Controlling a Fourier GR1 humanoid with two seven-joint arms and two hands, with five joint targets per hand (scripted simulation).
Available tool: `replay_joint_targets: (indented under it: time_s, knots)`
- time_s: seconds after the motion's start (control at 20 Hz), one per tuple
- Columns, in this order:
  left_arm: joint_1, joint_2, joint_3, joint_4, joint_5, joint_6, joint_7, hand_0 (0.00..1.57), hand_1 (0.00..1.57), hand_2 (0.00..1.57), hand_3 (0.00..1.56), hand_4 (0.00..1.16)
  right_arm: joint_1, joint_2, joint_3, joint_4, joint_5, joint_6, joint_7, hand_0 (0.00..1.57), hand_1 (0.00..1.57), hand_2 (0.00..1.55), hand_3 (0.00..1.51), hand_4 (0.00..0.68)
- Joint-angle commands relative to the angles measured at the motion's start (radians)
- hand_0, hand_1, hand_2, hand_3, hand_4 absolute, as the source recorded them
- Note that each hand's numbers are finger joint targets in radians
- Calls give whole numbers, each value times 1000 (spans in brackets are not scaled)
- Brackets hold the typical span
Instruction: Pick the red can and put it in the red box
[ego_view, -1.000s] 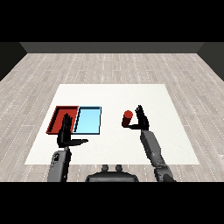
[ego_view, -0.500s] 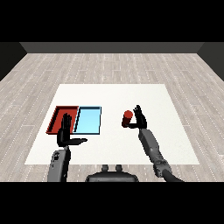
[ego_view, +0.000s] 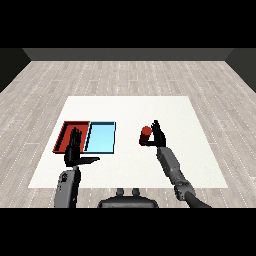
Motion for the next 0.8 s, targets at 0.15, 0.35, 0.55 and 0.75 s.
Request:
replay_joint_targets:
  time_s: [0.15, 0.35, 0.55, 0.75]
  knots:
    - [50, -7, -14, -29, -12, 6, 9, 0, 0, 0, 0, 0, -97, -23, -30, 202, 21, 23, -105, 0, 0, 0, 0, 0]
    - [14, 30, 33, 23, 32, -43, -19, 0, 0, 0, 0, 0, -110, 13, -7, 83, 1, -50, 22, 0, 0, 0, 0, 0]
    - [5, -2, 0, 2, -12, 9, -3, 0, 0, 0, 0, 0, -114, -9, -25, 162, -10, -20, -28, 0, 0, 0, 0, 0]
    - [41, 48, 41, -42, 29, -40, 7, 0, 0, 0, 0, 0, -158, 30, -16, 234, 1, -39, -73, 0, 0, 0, 0, 0]
